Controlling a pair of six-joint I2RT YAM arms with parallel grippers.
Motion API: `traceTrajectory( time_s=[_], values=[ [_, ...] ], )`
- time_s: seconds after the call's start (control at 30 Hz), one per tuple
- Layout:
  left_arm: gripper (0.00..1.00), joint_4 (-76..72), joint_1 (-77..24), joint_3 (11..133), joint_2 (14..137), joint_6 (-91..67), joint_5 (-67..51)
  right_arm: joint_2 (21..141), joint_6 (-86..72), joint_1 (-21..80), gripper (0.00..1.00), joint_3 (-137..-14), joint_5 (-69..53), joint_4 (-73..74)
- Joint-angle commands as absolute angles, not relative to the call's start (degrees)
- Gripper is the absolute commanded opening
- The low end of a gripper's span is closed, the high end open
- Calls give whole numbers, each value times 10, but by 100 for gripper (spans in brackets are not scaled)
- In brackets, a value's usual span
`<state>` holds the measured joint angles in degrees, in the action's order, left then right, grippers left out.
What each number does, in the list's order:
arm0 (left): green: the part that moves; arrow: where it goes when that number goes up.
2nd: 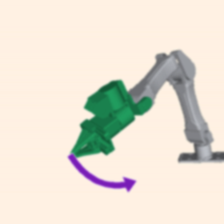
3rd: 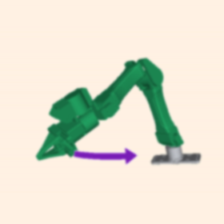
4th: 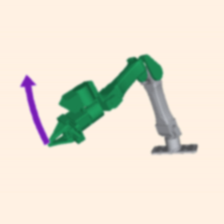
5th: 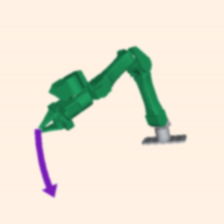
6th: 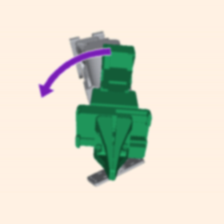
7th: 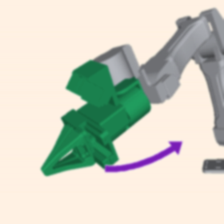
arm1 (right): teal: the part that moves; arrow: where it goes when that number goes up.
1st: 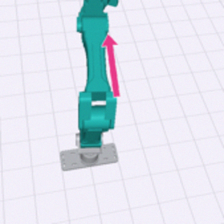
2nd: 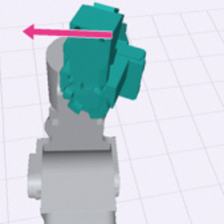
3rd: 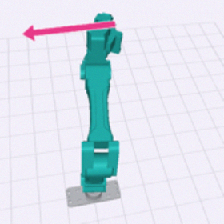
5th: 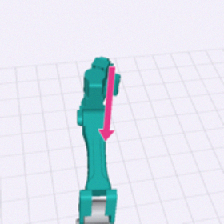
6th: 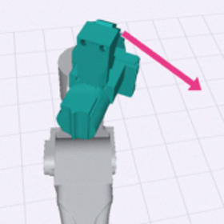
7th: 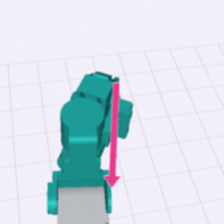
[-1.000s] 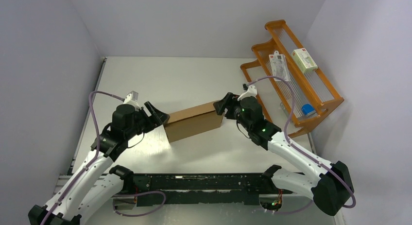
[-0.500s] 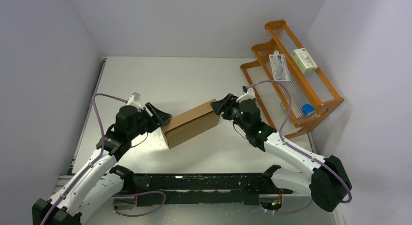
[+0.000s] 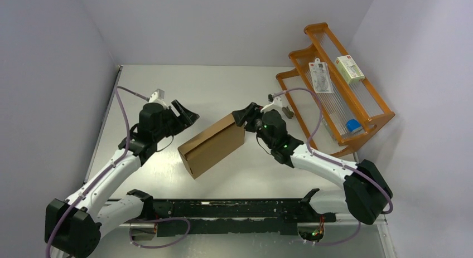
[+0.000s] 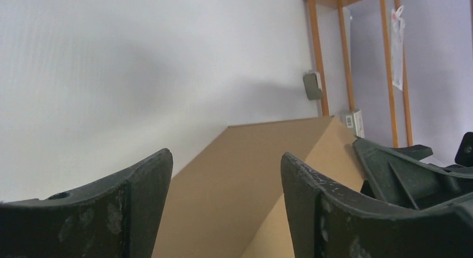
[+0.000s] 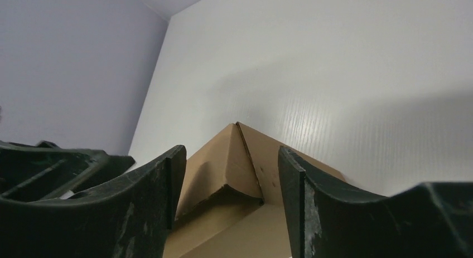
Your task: Fold the paper box
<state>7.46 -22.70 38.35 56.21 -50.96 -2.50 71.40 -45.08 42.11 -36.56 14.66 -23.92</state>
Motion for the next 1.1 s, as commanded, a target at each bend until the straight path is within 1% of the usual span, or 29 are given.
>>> traceTrajectory(
  time_s=[0.0, 0.17, 0.3, 0.5, 0.63, 0.73, 0.83, 1.07],
  values=[
    [77, 85, -208, 435, 563, -437, -16, 724, -409, 423, 70, -420, 160, -186],
    [84, 136, -207, 456, 552, -379, -42, 686, -428, 418, 86, -435, 169, -137],
    [86, 149, -206, 453, 549, -341, -97, 645, -496, 409, 99, -414, 183, -97],
    [88, 145, -207, 450, 568, -308, -183, 602, -605, 408, 100, -369, 184, -86],
    [88, 142, -207, 450, 580, -300, -210, 599, -641, 408, 99, -352, 167, -102],
    [88, 131, -207, 440, 578, -303, -216, 610, -658, 407, 96, -342, 160, -109],
    [88, 116, -207, 430, 583, -308, -231, 621, -680, 408, 90, -324, 147, -134],
    [85, 82, -207, 409, 606, -321, -260, 632, -721, 408, 85, -295, 141, -188]
  ],
)
